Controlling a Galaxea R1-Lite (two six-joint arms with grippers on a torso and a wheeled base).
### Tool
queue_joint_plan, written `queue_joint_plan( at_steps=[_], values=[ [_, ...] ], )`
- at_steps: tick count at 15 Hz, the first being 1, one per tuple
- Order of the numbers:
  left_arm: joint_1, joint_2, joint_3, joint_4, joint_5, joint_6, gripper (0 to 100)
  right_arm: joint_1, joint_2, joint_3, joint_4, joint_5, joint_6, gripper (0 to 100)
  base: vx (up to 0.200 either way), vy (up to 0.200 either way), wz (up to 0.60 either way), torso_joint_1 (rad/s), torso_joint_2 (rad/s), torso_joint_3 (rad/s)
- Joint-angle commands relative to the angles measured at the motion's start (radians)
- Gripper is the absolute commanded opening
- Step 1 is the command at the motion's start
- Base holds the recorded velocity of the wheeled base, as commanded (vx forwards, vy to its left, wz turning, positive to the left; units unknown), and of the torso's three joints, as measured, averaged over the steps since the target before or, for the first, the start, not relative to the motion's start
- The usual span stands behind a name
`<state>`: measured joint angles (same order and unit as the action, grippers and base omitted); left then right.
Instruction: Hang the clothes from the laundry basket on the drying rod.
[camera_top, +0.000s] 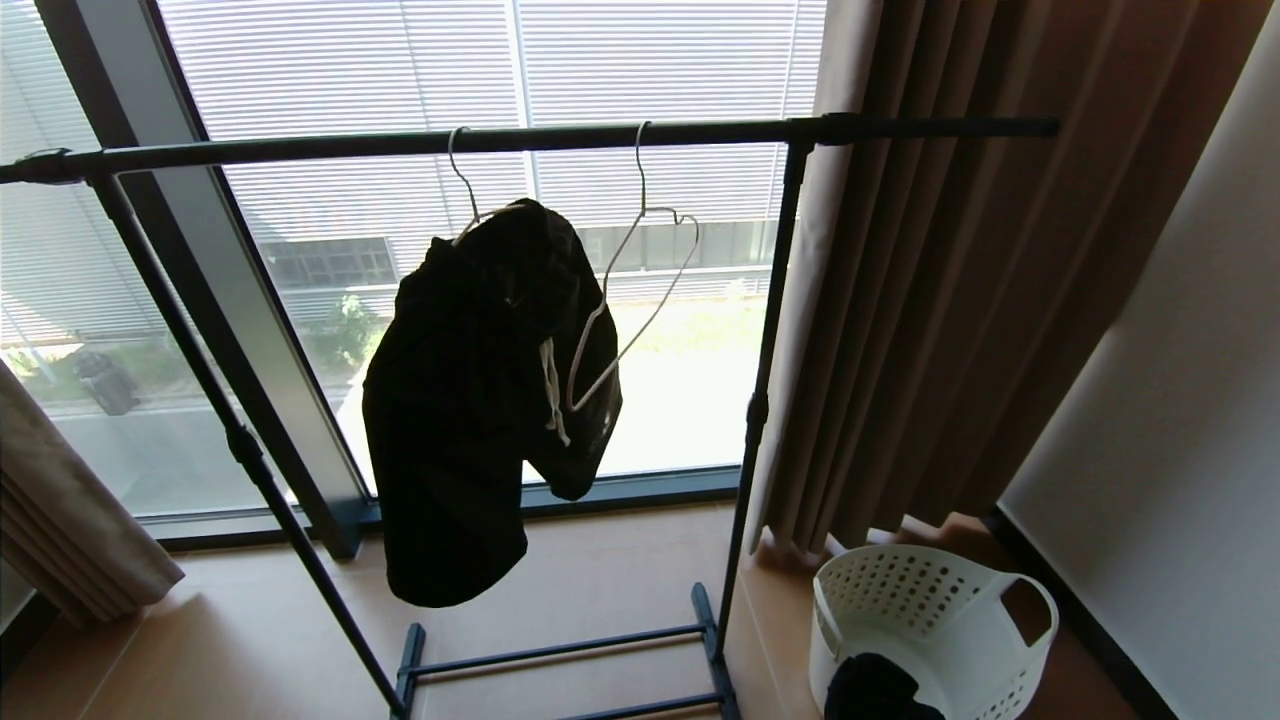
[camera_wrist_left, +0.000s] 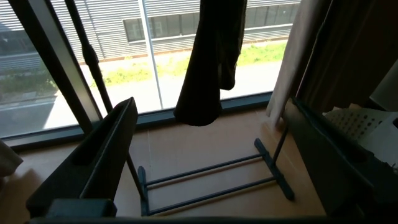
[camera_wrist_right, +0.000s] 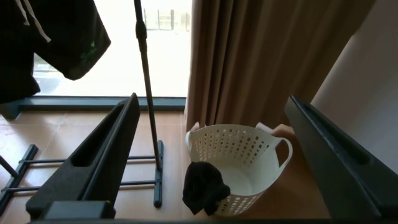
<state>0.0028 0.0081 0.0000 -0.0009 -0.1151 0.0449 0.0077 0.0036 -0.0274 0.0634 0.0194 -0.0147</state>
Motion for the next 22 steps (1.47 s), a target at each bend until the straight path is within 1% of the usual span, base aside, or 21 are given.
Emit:
queue_joint_plan(
  at_steps=[1, 8, 13, 16, 22],
  values=[
    [0.000, 0.003, 0.000, -0.001, 0.000, 0.000, 100, 0.000, -0.001, 0.000, -0.001, 0.001, -0.001, 100, 0.000, 0.000, 0.00, -0.193, 0.54, 0.334],
    [0.000, 0.001, 0.000, -0.001, 0.000, -0.002, 100, 0.000, -0.001, 0.000, -0.001, 0.001, -0.001, 100, 0.000, 0.000, 0.00, -0.176, 0.52, 0.341],
    [0.000, 0.001, 0.000, -0.001, 0.000, -0.002, 100, 0.000, -0.001, 0.000, -0.001, 0.001, -0.001, 100, 0.000, 0.000, 0.00, -0.128, 0.48, 0.352],
    [0.000, 0.003, 0.000, -0.001, 0.000, -0.003, 100, 0.000, -0.001, 0.000, -0.001, 0.001, -0.001, 100, 0.000, 0.000, 0.00, -0.087, 0.45, 0.369],
    [0.000, 0.003, 0.000, -0.002, 0.000, -0.003, 100, 0.000, -0.001, 0.000, -0.001, 0.001, -0.001, 100, 0.000, 0.000, 0.00, -0.026, 0.41, 0.379]
  ],
)
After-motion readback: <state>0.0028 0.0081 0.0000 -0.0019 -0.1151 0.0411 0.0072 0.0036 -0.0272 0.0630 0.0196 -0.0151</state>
